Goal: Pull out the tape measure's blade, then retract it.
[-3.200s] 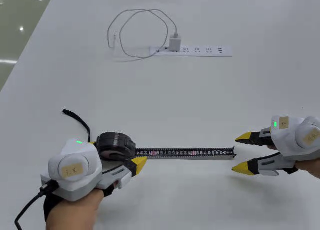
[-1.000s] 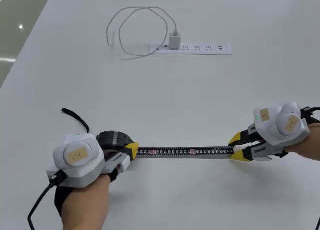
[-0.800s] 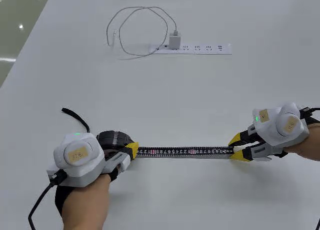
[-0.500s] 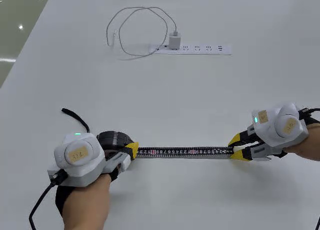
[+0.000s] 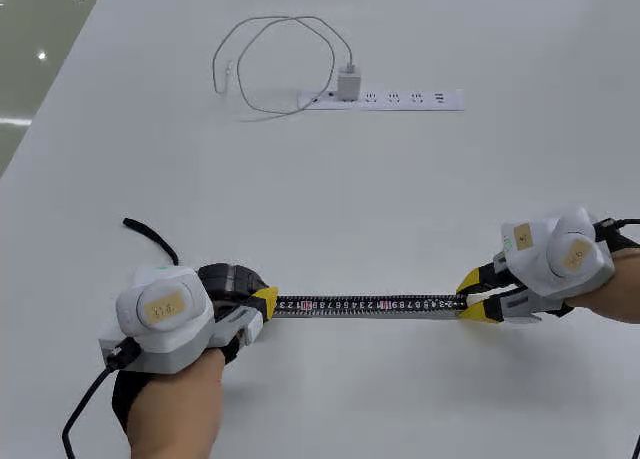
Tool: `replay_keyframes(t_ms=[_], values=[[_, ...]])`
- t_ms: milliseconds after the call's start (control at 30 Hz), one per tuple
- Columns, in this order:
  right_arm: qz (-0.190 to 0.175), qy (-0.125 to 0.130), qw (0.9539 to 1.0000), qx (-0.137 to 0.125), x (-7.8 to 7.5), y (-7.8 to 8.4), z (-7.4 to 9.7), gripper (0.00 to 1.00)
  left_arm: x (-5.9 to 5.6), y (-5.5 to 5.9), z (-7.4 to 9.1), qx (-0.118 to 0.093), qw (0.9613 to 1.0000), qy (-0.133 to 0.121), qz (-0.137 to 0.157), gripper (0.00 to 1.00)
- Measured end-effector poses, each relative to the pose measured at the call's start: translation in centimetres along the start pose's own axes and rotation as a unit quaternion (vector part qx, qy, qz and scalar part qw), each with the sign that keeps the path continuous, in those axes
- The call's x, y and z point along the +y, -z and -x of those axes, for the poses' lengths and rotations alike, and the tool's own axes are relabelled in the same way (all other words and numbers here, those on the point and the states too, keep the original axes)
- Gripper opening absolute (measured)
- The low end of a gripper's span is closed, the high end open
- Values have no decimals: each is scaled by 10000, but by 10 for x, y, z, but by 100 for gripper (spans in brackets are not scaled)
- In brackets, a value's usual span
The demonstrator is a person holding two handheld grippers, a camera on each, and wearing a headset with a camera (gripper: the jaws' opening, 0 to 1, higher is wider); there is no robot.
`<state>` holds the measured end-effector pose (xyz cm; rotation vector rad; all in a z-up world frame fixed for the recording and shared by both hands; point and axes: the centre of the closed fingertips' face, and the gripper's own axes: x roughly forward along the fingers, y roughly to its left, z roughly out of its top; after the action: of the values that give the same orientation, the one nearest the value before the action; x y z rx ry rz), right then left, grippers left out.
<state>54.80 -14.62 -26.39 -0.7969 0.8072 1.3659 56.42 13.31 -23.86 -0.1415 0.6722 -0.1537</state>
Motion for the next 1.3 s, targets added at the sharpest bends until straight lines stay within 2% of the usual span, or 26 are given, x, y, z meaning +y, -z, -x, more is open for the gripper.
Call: replay_keyframes(t_ms=[733,1133,1300], values=[[20,39,10000,54,0,0,-2,9,0,2,1,170,9996,-11,-217,58],[-23,15,9999,102,2,-4,-2,9,0,2,0,164,9997,24,-156,58],[-3,16,10000,91,4,-11,-3,9,1,2,0,172,9997,43,-141,58]])
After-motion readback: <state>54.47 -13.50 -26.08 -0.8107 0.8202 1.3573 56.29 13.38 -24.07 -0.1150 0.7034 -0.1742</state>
